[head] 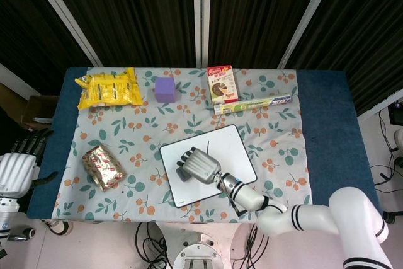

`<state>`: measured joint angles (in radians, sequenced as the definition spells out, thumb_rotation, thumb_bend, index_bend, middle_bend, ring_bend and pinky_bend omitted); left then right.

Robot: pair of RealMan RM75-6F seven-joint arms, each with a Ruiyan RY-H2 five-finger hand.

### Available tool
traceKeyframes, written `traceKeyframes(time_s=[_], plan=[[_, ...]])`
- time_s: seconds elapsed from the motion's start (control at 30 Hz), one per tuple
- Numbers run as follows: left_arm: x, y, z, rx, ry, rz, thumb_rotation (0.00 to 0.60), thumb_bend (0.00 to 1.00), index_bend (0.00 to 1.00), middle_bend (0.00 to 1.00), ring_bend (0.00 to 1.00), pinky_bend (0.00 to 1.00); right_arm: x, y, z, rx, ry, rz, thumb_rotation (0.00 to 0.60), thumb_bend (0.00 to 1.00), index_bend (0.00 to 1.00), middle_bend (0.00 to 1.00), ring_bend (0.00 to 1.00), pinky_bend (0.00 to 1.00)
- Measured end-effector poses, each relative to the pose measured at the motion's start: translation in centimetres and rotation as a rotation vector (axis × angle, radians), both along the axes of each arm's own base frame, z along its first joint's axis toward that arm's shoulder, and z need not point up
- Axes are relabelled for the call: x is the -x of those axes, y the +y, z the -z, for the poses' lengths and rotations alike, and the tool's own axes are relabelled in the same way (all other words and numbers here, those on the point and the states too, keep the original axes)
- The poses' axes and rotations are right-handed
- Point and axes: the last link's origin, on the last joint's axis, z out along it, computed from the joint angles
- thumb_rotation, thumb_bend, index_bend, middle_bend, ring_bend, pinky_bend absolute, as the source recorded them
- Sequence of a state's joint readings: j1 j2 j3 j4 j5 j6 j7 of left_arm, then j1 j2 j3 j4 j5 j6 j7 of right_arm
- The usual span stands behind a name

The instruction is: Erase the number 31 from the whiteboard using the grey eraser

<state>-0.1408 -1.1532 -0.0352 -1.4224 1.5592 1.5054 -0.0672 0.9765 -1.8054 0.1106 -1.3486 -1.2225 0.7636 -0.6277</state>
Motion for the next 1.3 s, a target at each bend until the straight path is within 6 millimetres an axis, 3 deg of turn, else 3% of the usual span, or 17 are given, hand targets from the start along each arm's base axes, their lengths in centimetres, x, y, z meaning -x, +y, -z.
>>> traceKeyframes(time_s=[0.3,0.53,0.87,1.3], plan=[[0.1,0.1,0.1,0.004,-0.004,-0.001,0.6,0.05,0.11,0.09,0.09,0.17,-1.1,-3.7,1.3,0.089,-0.027,0.104,0.6,0.29,0.63,0.55,0.51,0.56],[0.3,-0.2,-0.1,-0.003,-0.004,-0.005,0.6,0.05,0.11,0.09,0.09,0.17,-1.5,-5.2,1.7,0.132,-0.011,0.124,0.6,0.29,0.63,0.55,0.51,0.56],[0.2,-0.4,0.0,0.001,-0.006,0.003,0.6,0.05,0.11,0.09,0.09,0.17,-0.5,-4.0,-0.3,0.116,-0.008,0.095,0.6,0.29,0.63,0.55,0.51,0.56],[-0.4,-0.1,0.3,0.006,-0.001,0.015,0.6,0.05,0.11,0.09,0.09,0.17,4.7,-0.3,-4.3,0.015,0.071,0.135,0.6,0.29,0.63,0.55,0.51,0.56]])
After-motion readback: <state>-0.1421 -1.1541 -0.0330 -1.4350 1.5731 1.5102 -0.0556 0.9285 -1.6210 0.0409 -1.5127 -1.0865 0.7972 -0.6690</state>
